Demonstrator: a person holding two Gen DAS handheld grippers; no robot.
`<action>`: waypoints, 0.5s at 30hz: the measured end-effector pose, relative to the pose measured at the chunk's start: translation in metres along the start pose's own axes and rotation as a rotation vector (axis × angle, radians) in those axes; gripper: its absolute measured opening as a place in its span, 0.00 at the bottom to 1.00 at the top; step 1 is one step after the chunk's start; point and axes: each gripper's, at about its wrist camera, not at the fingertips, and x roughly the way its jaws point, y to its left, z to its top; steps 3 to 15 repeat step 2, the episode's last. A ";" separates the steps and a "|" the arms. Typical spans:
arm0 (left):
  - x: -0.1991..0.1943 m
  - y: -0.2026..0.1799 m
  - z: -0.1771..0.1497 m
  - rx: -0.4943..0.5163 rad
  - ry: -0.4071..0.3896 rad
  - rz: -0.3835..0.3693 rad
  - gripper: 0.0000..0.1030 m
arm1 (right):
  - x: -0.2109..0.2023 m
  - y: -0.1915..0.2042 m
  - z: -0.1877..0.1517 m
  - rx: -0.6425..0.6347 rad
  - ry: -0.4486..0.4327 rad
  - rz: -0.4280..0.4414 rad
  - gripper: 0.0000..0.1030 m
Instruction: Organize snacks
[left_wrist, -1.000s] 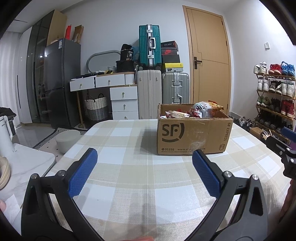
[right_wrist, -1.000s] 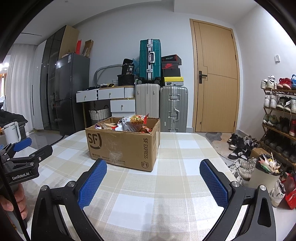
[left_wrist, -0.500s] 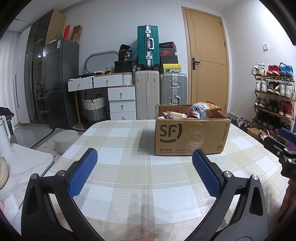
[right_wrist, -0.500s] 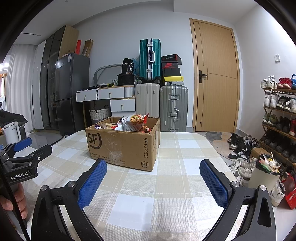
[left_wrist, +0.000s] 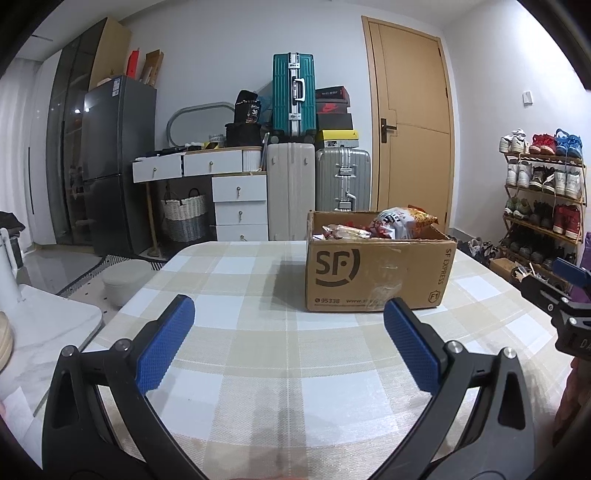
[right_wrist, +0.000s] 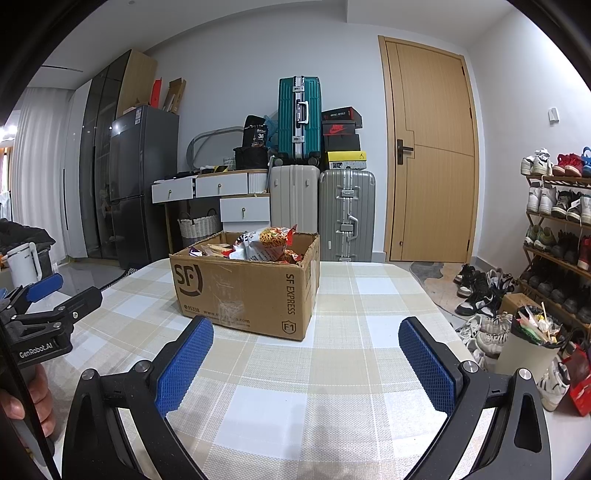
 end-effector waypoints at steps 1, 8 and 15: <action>0.001 0.000 0.000 -0.001 0.007 0.002 0.99 | 0.000 0.000 0.000 0.000 0.000 0.000 0.99; 0.004 -0.001 0.000 0.001 0.020 0.002 0.99 | 0.000 0.000 0.000 0.001 0.001 0.000 0.99; 0.004 -0.001 0.000 0.001 0.020 0.002 0.99 | 0.000 0.000 0.000 0.001 0.001 0.000 0.99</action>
